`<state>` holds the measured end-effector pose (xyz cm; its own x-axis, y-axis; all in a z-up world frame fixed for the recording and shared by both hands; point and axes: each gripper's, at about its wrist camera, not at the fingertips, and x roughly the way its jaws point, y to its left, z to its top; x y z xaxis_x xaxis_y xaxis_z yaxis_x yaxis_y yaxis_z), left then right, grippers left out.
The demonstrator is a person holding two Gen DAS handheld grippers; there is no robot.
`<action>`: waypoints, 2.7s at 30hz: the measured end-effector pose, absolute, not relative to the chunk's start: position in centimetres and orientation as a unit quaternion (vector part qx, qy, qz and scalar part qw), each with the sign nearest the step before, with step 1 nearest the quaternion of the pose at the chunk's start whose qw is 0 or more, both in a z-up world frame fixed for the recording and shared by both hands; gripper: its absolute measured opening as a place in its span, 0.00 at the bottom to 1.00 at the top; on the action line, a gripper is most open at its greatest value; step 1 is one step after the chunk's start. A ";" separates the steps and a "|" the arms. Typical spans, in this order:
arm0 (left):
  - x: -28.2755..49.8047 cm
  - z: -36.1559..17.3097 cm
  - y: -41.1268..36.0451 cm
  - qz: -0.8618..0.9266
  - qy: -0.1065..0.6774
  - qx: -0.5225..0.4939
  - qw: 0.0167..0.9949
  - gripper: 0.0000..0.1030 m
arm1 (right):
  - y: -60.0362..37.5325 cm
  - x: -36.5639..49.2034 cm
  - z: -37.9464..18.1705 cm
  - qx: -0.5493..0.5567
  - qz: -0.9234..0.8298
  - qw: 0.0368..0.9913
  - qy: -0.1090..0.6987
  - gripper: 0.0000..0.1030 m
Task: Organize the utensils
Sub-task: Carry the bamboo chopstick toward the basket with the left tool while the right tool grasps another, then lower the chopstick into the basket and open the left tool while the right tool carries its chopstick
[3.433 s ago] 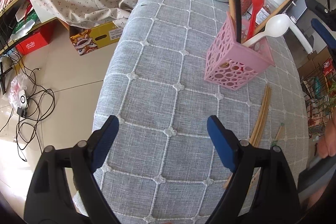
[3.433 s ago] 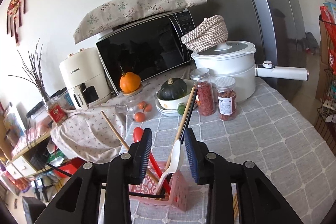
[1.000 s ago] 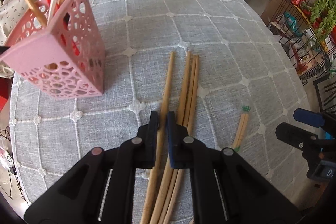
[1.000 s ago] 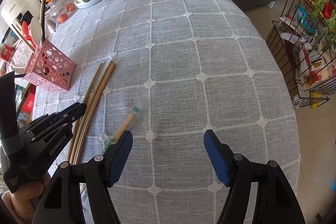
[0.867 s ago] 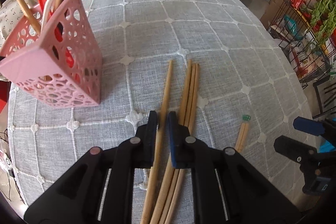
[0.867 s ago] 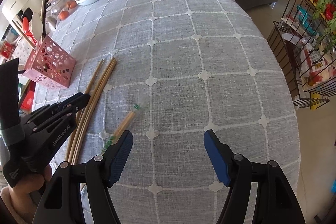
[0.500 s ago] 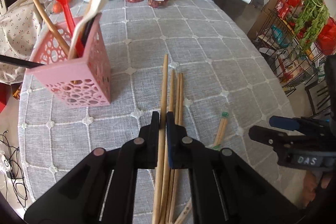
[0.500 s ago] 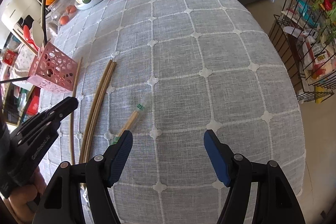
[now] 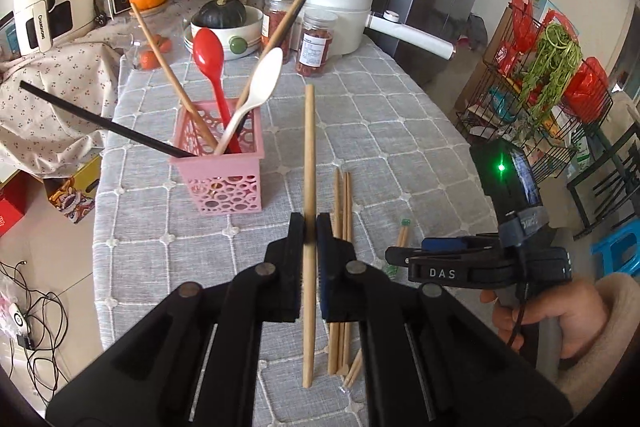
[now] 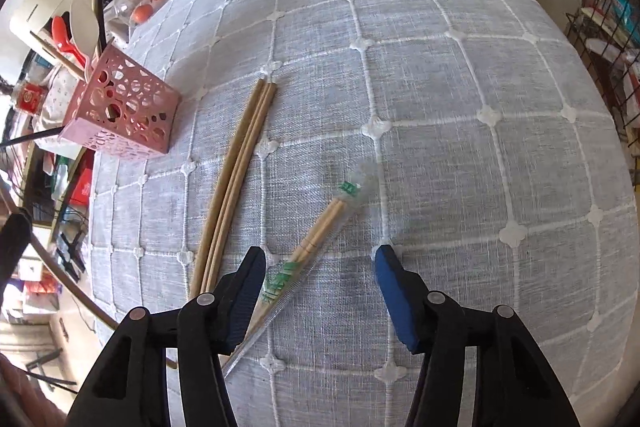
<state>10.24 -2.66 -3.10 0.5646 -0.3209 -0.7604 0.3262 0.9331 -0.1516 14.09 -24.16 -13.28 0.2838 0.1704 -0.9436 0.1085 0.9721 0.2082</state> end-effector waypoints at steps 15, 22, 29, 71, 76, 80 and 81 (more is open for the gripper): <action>9.2 -2.1 0.1 -0.167 0.415 -0.017 0.894 0.07 | -22.3 14.0 -14.0 0.043 -0.001 0.813 0.580 0.05; 8.9 -0.5 1.0 -0.166 0.388 -0.039 0.906 0.07 | -24.0 13.5 -10.5 0.102 0.031 0.844 0.526 0.05; 7.8 3.3 2.9 -0.163 0.296 -0.094 0.936 0.07 | -24.3 12.4 -4.4 0.129 0.055 0.890 0.433 0.05; 16.9 0.3 0.6 -0.052 0.326 -0.080 0.940 0.07 | -24.2 10.7 0.9 0.152 0.084 0.934 0.312 0.05; 15.9 1.3 0.3 -0.062 0.324 -0.070 0.941 0.27 | -24.2 10.6 1.4 0.158 0.082 0.935 0.306 0.05; 14.3 2.2 0.1 -0.069 0.329 -0.062 0.940 0.39 | -24.4 10.4 2.0 0.162 0.078 0.938 0.296 0.05; 13.8 2.3 0.1 -0.071 0.332 -0.058 0.939 0.42 | -24.4 10.3 2.2 0.163 0.076 0.939 0.294 0.05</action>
<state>13.84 0.12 2.30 0.7697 -0.1713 -0.6150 0.0941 0.9832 -0.1562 10.29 -24.44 2.17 0.8158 0.2390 -0.5266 -0.0469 0.9350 0.3516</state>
